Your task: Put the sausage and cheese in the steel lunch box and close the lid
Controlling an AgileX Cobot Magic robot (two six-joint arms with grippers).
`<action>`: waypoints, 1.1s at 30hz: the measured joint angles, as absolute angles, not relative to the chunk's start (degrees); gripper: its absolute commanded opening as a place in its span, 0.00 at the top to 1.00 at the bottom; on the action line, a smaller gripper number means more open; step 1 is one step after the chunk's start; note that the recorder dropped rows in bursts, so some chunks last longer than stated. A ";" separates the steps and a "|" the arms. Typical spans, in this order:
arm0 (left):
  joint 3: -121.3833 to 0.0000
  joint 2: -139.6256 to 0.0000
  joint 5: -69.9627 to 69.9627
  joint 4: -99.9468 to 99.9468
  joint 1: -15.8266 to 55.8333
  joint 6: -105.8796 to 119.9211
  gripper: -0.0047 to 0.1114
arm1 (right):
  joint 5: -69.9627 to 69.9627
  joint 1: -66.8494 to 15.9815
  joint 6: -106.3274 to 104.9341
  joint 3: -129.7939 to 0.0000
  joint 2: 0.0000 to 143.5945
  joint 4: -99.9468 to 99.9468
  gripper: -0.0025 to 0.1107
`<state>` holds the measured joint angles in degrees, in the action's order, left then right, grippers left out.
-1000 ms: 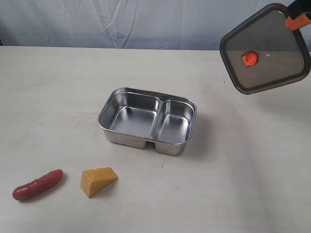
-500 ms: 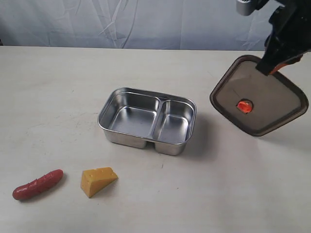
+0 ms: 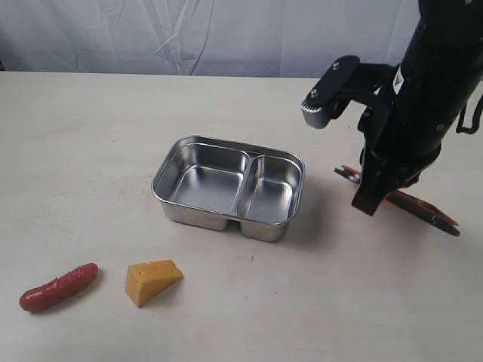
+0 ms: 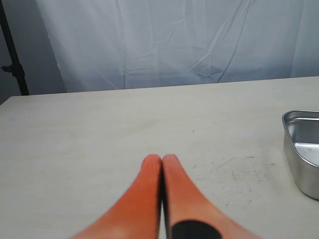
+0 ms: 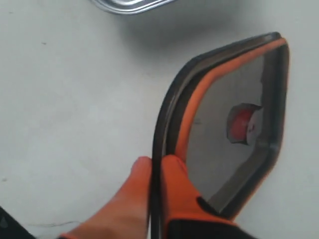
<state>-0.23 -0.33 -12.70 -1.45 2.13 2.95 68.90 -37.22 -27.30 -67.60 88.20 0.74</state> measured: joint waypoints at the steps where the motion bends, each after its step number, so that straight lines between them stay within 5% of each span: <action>1: -0.23 -0.33 -12.70 -1.45 2.13 2.95 0.96 | 68.49 -37.84 -27.26 -66.72 88.20 0.41 0.99; 24: -0.23 -0.33 -12.70 -1.22 2.13 2.95 0.96 | 59.77 -48.11 -27.06 -59.43 101.54 -3.26 0.98; 27: -0.23 -0.24 -12.70 -1.22 2.13 2.95 0.96 | 58.81 -48.21 -27.19 -59.43 102.67 -3.14 0.88; 30: -0.23 -0.24 -12.70 -1.22 2.13 2.95 0.96 | 58.78 -48.21 -27.54 -59.43 103.06 -3.14 0.67; 33: -0.23 -0.24 -12.70 -1.22 2.13 2.95 0.96 | 58.54 -48.21 -28.02 -59.43 103.06 -3.14 0.62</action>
<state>-0.23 -0.24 -12.70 -1.22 2.13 2.95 58.54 -48.21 -28.02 -59.43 103.06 -3.14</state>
